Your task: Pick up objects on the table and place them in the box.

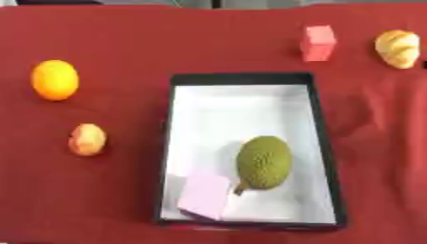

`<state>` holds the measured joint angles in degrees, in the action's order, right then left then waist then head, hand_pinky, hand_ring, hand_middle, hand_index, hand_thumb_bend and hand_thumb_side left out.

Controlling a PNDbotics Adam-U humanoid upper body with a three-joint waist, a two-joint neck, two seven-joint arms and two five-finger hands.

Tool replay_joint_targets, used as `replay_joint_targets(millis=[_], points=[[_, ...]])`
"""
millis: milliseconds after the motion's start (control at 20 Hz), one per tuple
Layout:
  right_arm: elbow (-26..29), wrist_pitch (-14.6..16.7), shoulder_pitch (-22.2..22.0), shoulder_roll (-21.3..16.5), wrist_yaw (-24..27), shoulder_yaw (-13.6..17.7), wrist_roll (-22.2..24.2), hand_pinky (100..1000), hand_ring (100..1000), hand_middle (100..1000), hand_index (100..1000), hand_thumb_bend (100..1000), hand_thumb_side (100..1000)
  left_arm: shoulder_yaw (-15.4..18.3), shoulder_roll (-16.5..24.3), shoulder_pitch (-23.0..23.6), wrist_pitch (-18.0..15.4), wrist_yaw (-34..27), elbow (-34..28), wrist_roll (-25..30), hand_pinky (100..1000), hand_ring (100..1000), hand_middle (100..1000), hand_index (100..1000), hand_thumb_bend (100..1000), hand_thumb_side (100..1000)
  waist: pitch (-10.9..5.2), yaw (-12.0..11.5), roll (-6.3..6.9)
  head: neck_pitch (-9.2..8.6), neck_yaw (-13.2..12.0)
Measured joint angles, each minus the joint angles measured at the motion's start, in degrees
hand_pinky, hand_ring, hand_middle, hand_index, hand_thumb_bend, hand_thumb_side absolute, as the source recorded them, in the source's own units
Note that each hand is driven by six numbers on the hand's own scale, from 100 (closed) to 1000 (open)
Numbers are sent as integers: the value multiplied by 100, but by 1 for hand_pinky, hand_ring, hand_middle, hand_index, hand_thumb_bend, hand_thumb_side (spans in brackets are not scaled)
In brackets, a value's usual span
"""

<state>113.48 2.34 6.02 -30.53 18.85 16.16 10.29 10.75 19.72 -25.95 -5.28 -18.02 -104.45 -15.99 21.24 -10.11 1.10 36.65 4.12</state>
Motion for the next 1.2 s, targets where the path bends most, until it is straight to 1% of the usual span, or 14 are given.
replay_joint_targets(millis=[250, 450, 700, 900, 1050, 1200], points=[[0, -1, 12, -8, 2, 1, -1, 968, 843, 817, 967, 100, 523, 1, 0, -1, 0, 0, 0, -4, 742, 793, 680, 801, 100, 676, 1, -24, 0, -1, 3], [0, 81, 84, -251, 113, 2, 11, 967, 862, 832, 971, 100, 526, 3, 1, -2, 6, 0, 0, -18, 742, 793, 680, 802, 100, 677, 1, -28, -9, -2, 5], [0, 281, 112, -791, 379, 2, 31, 970, 882, 852, 984, 100, 523, 3, 14, 6, 5, 0, 0, -25, 742, 793, 680, 802, 100, 678, 1, -11, -36, 0, 7], [-37, 350, 232, -1295, 493, -19, 103, 966, 881, 849, 979, 100, 486, 3, 75, 29, 5, 6, 4, -25, 742, 793, 680, 802, 100, 679, 1, 5, -96, 3, 8], [-294, 450, 450, -1725, 528, -98, 200, 963, 875, 842, 976, 100, 460, 2, 109, 42, 9, 15, 6, -20, 742, 793, 680, 802, 100, 679, -1, 11, -126, 5, 17], [-696, 519, 707, -2171, 569, -218, 273, 961, 873, 839, 973, 100, 436, 1, 109, 59, 12, 18, 22, -14, 742, 793, 680, 801, 100, 679, -3, -12, -151, 5, 55]])
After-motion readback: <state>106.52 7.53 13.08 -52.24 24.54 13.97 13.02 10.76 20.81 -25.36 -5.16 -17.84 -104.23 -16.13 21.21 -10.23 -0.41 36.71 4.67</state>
